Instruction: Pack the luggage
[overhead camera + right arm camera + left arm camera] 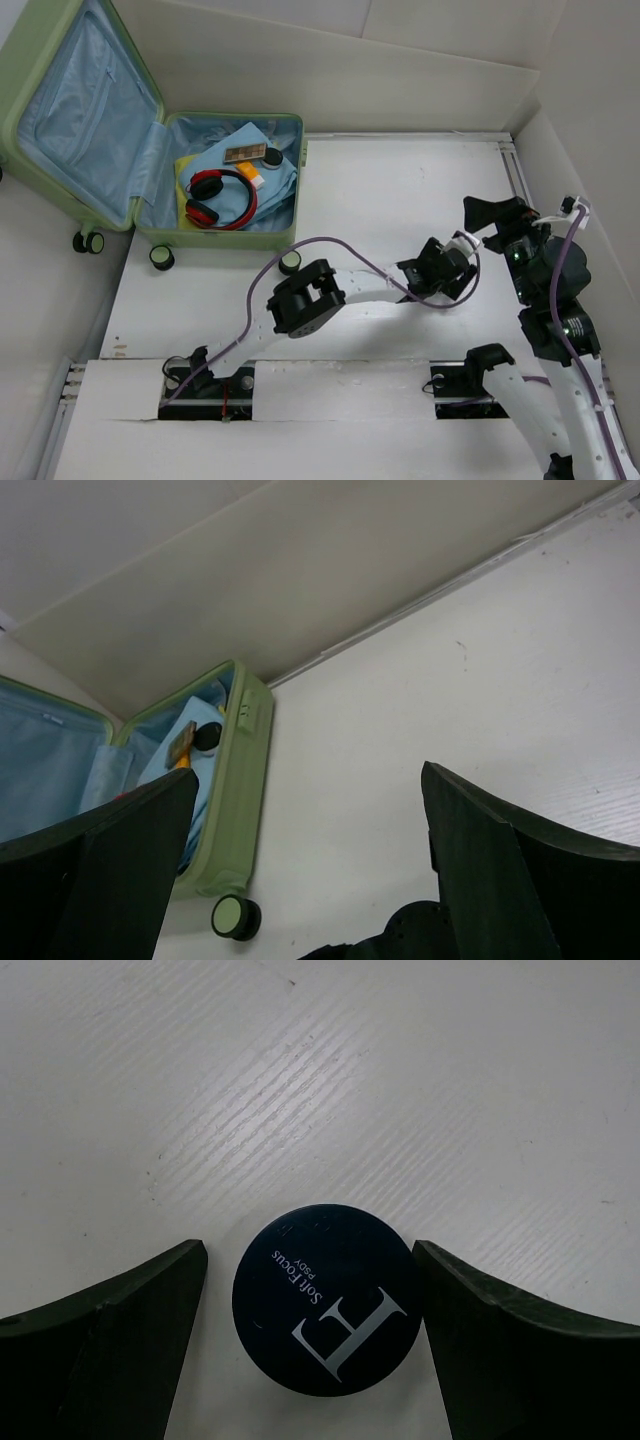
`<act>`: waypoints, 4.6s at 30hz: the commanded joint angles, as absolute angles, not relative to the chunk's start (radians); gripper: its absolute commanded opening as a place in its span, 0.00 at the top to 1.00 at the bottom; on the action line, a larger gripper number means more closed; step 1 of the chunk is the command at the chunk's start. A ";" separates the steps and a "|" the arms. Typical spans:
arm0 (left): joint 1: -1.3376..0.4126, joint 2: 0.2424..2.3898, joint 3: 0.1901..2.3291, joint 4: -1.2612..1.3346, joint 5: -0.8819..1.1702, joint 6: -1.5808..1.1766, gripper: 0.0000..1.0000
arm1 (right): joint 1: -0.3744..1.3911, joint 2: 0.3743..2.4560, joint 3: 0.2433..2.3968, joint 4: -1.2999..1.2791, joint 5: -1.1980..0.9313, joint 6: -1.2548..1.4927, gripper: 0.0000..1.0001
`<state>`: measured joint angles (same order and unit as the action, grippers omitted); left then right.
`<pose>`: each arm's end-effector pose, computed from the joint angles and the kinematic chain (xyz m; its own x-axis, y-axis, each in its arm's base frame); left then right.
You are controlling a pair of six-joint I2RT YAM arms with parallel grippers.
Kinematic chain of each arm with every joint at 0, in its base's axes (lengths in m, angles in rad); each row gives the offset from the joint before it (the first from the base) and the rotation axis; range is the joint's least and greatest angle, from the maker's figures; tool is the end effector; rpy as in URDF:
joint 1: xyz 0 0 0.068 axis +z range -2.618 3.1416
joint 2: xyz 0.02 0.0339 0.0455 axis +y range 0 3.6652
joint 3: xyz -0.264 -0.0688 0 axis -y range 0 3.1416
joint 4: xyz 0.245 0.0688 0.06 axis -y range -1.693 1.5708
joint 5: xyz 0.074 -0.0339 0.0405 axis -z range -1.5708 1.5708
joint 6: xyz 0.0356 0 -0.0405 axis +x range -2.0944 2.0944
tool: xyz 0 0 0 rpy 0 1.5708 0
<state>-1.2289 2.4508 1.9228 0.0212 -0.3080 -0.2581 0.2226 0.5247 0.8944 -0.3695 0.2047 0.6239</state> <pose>0.1978 -0.5237 0.1577 -0.3638 0.2969 -0.8829 0.7406 0.6671 -0.0809 0.1061 0.0166 0.3902 -0.0103 0.5841 -0.8116 -0.0146 0.8115 0.5842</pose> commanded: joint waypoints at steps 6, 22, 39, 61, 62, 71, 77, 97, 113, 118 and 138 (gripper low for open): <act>-1.230 2.360 1.774 0.086 -0.415 -0.267 0.63 | 0.218 0.525 0.899 -0.331 0.201 0.612 0.00; -0.651 1.783 1.422 0.146 -0.425 -0.448 0.65 | 0.218 0.590 0.762 -0.239 0.091 0.612 0.03; -0.337 1.602 1.429 -0.021 -0.509 -0.588 0.16 | 0.467 0.925 0.843 -0.115 0.066 0.594 0.38; 0.444 1.117 1.292 -0.298 -0.669 -0.519 0.21 | 0.635 1.077 0.815 0.029 -0.015 0.489 0.39; 0.445 1.135 1.302 -0.298 -0.686 -0.509 0.21 | 0.635 1.077 0.815 0.029 -0.015 0.489 0.39; 0.445 1.328 1.555 -0.296 -0.770 -0.417 0.31 | 0.635 1.114 0.824 0.029 -0.067 0.480 0.38; 0.445 1.411 1.644 -0.285 -0.771 -0.391 0.44 | 0.653 1.144 0.833 0.029 -0.069 0.480 0.38; -0.055 0.769 0.828 0.163 0.012 -0.715 1.00 | 0.672 1.154 0.851 0.018 -0.002 0.480 0.38; -0.055 0.752 0.749 0.322 0.561 -0.614 0.49 | 0.681 1.324 1.028 -0.015 0.090 0.606 0.17; -0.055 0.592 0.775 0.169 0.415 -0.555 0.29 | 0.681 1.304 1.028 -0.015 0.204 0.646 0.08; -0.055 0.552 0.761 0.023 0.022 -0.664 0.26 | 0.839 1.647 1.308 -0.012 0.167 0.554 0.00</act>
<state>-0.0570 0.5846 0.7006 0.0494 0.0692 -0.7101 0.8600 1.5875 1.2442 -0.0231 0.1078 0.5720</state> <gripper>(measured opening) 0.735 0.995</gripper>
